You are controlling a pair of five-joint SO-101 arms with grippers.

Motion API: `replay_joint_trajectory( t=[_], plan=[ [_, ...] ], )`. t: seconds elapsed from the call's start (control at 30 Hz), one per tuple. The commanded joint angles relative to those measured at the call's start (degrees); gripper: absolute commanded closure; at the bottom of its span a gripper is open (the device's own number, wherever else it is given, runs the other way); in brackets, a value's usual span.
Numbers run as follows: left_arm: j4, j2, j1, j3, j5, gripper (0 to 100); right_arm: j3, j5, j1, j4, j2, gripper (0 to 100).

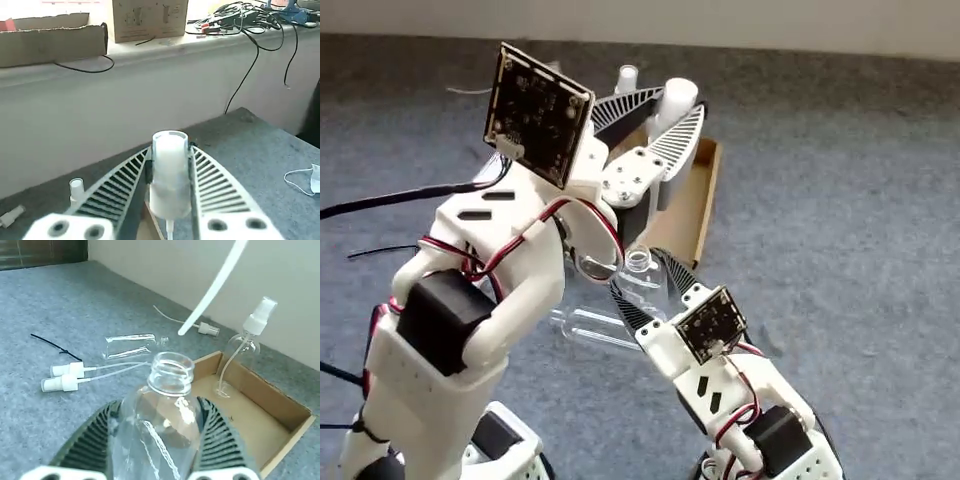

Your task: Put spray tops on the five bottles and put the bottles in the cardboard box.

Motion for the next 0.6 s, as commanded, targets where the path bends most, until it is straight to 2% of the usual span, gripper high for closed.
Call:
replay_joint_trajectory(
  t=[0.0,0.33,0.47,0.57],
  plan=[
    [-5.45,-3.47,0.75,2.77,0.53,92,-0.4,-0.53,0.66,-1.36,-0.66,99.5],
    [-6.15,-8.48,0.84,13.58,0.62,92,-0.4,-0.53,0.66,-1.36,-0.66,99.5],
    [-6.15,-9.71,0.84,13.93,4.57,92,-0.4,-0.53,0.66,-1.36,-0.66,99.5],
    [-5.89,-10.24,0.84,13.76,4.57,92,-0.4,-0.53,0.66,-1.36,-0.66,99.5]
  ],
)
